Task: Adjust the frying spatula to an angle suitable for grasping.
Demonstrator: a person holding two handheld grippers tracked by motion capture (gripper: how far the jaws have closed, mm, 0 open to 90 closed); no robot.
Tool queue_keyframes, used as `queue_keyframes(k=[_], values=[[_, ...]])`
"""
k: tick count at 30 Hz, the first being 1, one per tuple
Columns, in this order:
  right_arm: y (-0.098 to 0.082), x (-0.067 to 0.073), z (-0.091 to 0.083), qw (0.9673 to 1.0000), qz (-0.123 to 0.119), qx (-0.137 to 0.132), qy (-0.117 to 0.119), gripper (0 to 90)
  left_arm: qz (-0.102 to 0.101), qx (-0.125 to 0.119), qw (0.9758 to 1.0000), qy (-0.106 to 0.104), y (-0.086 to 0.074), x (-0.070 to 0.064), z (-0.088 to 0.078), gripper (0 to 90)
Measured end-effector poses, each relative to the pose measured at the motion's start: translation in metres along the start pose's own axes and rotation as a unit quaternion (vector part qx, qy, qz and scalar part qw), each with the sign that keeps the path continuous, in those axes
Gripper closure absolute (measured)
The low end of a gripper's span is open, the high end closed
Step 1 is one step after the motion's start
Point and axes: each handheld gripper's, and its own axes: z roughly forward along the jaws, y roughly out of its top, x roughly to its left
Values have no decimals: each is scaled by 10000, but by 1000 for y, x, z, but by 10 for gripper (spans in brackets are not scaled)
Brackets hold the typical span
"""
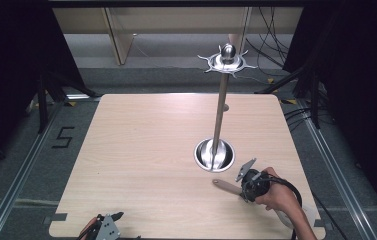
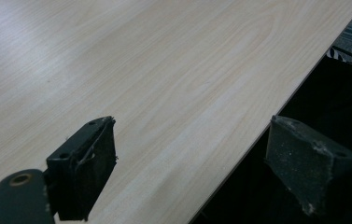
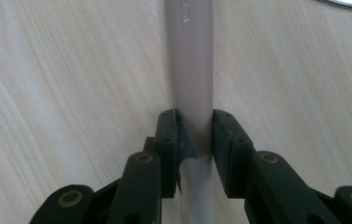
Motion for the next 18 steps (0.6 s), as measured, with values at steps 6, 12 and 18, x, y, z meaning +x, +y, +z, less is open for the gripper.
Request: queue_keyframes(k=[6,12,18], values=[[5,0,0,9994,-169,281,-87,734,11,9,10000,-3,0,0,0,154],[7,3,-1,9990,-169,378,-165,738,-21,-12,10000,-9,0,0,-1,154],[2,0,-18,9991,31,-348,-234,739,-8,4,10000,4,0,0,-1,154]])
